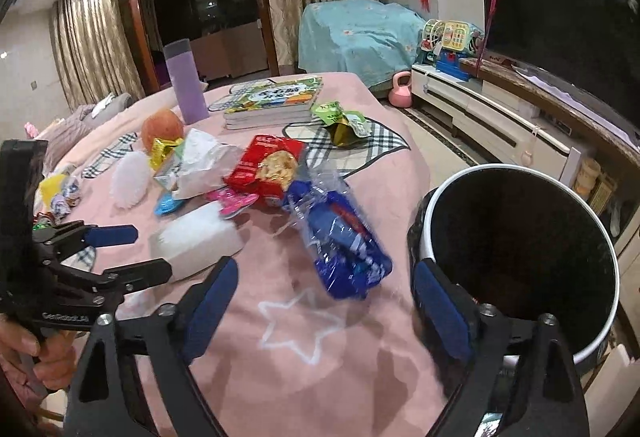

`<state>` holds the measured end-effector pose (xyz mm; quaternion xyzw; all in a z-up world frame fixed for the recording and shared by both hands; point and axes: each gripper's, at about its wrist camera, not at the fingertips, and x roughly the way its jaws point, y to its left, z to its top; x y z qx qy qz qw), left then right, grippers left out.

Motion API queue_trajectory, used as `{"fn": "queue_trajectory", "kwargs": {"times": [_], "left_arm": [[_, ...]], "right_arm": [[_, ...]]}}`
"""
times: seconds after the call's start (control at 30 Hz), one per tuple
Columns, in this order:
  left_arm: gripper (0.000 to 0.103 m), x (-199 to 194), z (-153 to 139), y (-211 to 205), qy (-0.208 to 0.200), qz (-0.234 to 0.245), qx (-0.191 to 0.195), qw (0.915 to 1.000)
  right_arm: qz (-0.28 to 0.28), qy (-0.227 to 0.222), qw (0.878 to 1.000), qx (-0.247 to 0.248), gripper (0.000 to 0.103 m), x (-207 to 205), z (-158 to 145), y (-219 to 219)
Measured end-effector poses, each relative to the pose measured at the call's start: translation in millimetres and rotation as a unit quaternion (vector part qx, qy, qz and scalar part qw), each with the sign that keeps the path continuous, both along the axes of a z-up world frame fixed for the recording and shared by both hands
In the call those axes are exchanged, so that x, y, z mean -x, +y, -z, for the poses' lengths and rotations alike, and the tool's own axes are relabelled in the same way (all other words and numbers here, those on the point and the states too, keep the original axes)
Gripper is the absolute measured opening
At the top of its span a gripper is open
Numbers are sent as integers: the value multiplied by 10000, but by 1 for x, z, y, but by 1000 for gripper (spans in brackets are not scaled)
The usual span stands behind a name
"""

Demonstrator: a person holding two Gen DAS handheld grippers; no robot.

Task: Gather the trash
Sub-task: 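Grasp the white foam block with the left tool while the right tool grasps the blue bag, then carry foam block and blue bag over the bin and open both tools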

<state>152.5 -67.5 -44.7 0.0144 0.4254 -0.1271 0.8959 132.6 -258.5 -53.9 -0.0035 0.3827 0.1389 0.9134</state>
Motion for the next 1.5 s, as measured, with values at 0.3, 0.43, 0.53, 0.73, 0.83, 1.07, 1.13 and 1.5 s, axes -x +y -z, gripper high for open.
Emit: {"fn": "queue_trajectory", "kwargs": {"times": [0.3,0.43,0.53,0.73,0.83,1.07,1.13,1.5], "left_arm": [[52,-9,11,-8,293,247,152,9991],[50,0,10,-4,288,229,350,9987],[49,9,8,-3,303,198,525,9980],[49,30,-7,-12,129,227,834,9962],[49,39,-15,-22,24,284,922,9953],[49,48,-24,-44,-37,460,866,9952],[49,49,-24,-49,-50,487,848,9952],[49,53,-31,-79,-86,738,739,9945]], "right_arm": [[29,478,9988,49,40,-25,21,0],[104,419,9989,-168,33,-12,16,-3],[156,396,9983,-390,32,2,12,-8],[430,294,9957,-765,32,29,5,-20],[618,255,9932,-957,32,41,0,-29],[898,128,9884,-1222,32,62,-7,-43],[973,119,9871,-1268,32,66,-7,-49],[1300,-44,9822,-1353,32,82,-13,-78]]}}
